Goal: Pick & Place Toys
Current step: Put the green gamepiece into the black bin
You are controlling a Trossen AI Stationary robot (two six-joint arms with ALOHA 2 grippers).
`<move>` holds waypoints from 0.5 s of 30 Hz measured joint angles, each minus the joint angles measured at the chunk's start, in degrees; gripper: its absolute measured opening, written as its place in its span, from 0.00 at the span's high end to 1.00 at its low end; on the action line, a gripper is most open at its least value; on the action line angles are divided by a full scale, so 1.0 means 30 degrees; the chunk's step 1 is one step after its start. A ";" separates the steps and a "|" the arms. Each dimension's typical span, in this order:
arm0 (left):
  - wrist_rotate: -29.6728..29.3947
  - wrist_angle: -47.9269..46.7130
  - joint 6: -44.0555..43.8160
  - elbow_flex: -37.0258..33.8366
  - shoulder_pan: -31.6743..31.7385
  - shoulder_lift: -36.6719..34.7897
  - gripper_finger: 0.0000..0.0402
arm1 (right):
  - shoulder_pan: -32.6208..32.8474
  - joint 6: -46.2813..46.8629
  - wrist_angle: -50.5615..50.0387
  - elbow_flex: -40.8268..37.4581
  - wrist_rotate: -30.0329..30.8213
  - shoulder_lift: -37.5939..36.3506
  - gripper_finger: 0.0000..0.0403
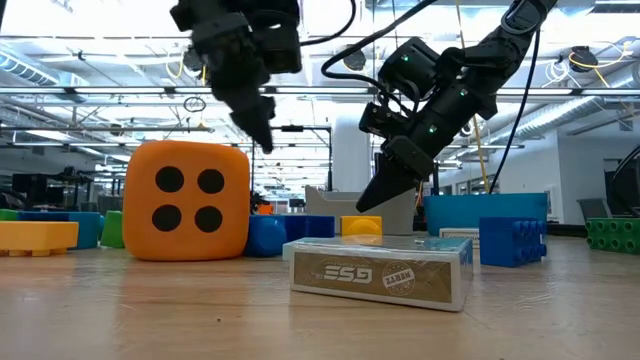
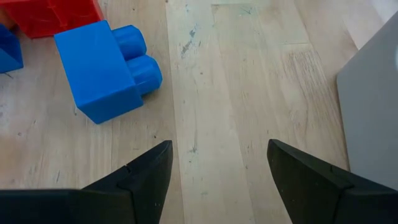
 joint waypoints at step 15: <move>-0.3321 -0.7305 -0.7707 -0.0010 -0.4861 0.0000 0.60 | 0.0000 0.0001 -0.0007 0.0000 0.0000 0.0000 0.37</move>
